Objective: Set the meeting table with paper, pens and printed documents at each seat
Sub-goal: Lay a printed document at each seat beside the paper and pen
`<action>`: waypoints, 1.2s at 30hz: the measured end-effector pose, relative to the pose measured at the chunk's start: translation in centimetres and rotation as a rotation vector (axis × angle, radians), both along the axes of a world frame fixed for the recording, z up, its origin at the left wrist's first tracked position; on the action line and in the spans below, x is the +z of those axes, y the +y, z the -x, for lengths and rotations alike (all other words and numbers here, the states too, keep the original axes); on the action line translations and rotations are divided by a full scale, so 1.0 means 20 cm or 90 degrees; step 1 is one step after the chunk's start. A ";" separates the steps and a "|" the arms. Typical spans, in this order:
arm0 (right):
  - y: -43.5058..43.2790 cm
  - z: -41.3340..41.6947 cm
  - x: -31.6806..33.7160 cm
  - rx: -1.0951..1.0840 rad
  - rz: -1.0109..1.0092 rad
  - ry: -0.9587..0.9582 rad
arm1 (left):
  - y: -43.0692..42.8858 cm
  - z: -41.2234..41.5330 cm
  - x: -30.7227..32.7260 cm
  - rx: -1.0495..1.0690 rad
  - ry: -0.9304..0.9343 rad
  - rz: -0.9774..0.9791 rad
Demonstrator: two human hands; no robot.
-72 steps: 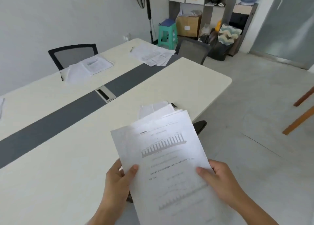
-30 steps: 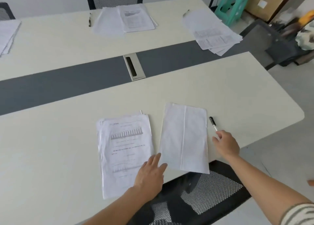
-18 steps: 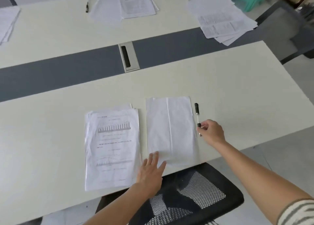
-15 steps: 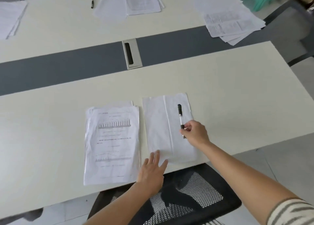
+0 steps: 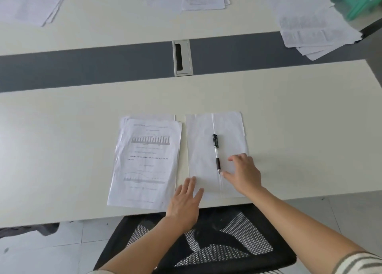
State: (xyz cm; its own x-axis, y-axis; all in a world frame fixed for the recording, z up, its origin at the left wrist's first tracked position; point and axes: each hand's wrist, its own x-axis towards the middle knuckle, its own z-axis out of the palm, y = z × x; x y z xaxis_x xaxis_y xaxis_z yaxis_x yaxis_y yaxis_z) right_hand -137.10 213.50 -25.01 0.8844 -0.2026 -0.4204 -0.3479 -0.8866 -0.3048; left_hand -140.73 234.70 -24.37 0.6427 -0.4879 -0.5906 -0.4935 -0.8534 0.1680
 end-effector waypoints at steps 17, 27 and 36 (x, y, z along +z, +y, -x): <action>0.70 -0.25 0.16 -0.287 -0.482 0.159 | 0.81 -0.19 0.00 0.424 -0.045 0.045; 1.00 -0.45 0.23 -0.295 -0.482 0.109 | 1.02 -0.19 0.02 0.399 -0.004 0.153; 0.96 -0.37 0.78 -0.054 -0.611 -0.183 | 1.23 -0.78 0.64 0.662 0.053 0.757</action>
State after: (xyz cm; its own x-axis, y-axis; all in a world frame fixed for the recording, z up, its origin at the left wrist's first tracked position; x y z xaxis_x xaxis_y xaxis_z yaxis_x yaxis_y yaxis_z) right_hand -129.79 232.61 -9.34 0.9763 0.0424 -0.2122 -0.2000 -0.1978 -0.9596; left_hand -125.22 259.31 -11.58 0.9643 -0.0643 -0.2567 0.2434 -0.1650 0.9558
